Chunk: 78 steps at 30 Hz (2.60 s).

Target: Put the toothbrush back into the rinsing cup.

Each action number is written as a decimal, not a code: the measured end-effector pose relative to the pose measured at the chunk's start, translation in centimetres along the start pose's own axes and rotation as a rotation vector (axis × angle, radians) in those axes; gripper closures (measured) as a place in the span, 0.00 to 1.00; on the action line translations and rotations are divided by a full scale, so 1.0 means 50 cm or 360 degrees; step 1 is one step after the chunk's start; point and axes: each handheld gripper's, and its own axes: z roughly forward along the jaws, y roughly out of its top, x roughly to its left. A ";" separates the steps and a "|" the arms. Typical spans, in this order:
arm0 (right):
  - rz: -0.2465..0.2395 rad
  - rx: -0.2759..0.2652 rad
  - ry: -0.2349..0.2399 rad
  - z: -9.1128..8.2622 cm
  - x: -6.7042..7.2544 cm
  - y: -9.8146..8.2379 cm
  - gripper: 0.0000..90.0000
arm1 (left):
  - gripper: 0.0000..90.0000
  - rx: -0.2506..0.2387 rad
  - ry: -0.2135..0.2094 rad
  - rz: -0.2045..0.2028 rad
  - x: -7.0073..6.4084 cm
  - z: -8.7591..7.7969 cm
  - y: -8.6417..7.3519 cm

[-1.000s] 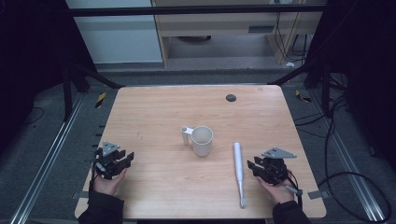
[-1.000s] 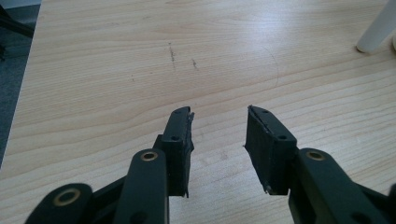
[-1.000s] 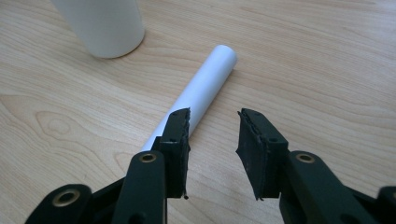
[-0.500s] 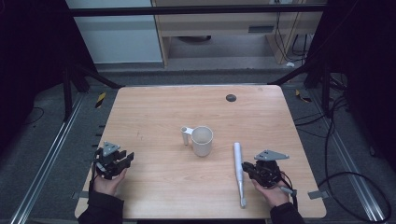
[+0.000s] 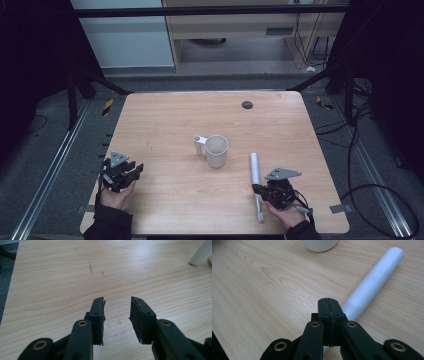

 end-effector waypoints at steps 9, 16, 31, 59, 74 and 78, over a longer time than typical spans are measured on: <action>-0.0031 0.0080 0.0034 0.010 0.013 -0.009 1.00 | 0.69 0.0012 -0.0003 0.0012 0.000 0.001 0.000; -0.0043 0.0117 0.0050 0.016 0.014 -0.013 1.00 | 0.69 0.0016 -0.0002 0.0014 -0.001 0.002 0.000; -0.0034 0.0192 0.0007 0.013 0.012 -0.024 1.00 | 0.69 0.0021 -0.0006 0.0018 -0.001 0.002 0.000; 0.0031 0.0231 -0.0118 -0.013 -0.016 -0.045 1.00 | 0.69 0.0023 -0.0008 0.0020 0.000 0.002 0.000; 0.0085 0.0249 -0.0205 -0.024 -0.031 -0.053 1.00 | 0.70 0.0025 -0.0010 0.0021 0.000 0.003 0.000; 0.0099 0.0252 -0.0224 -0.029 -0.036 -0.055 1.00 | 0.70 0.0026 -0.0010 0.0022 0.000 0.003 0.000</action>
